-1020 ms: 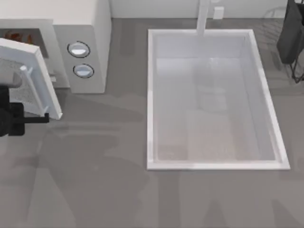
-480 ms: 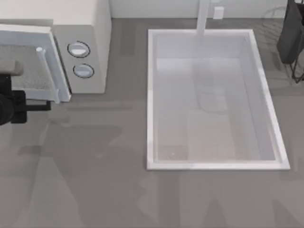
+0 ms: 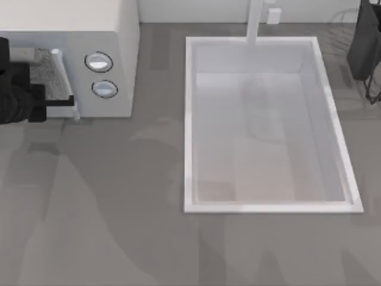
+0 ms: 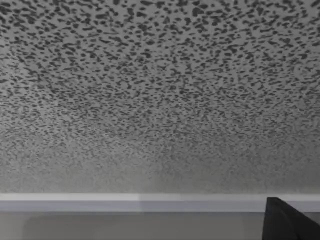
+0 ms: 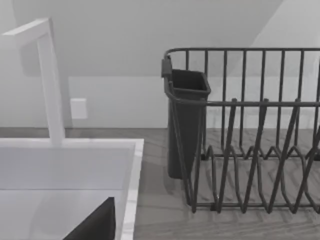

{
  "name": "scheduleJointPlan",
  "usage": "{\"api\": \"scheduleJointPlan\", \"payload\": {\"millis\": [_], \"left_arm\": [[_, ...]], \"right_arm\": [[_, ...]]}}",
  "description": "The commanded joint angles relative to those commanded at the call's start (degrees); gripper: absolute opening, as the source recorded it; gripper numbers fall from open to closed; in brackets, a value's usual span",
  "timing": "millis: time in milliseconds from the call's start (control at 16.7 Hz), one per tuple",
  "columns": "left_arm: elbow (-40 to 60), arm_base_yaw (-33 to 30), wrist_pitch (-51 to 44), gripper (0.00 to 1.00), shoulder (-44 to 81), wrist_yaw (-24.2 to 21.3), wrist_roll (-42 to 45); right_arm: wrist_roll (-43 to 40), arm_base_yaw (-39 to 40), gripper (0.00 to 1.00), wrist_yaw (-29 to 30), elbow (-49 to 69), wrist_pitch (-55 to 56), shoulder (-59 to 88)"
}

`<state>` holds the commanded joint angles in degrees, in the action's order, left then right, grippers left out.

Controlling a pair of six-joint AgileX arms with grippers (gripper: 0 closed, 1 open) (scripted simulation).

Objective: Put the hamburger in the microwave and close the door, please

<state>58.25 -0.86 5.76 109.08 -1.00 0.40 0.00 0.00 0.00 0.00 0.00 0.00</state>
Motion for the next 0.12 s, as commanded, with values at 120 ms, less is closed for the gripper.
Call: {"api": "scheduleJointPlan", "payload": {"millis": [120], "left_arm": [[1.1, 0.0, -0.2, 0.0, 1.1, 0.0, 0.0]], "right_arm": [[0.0, 0.0, 1.0, 0.0, 0.0, 0.0, 0.0]]}}
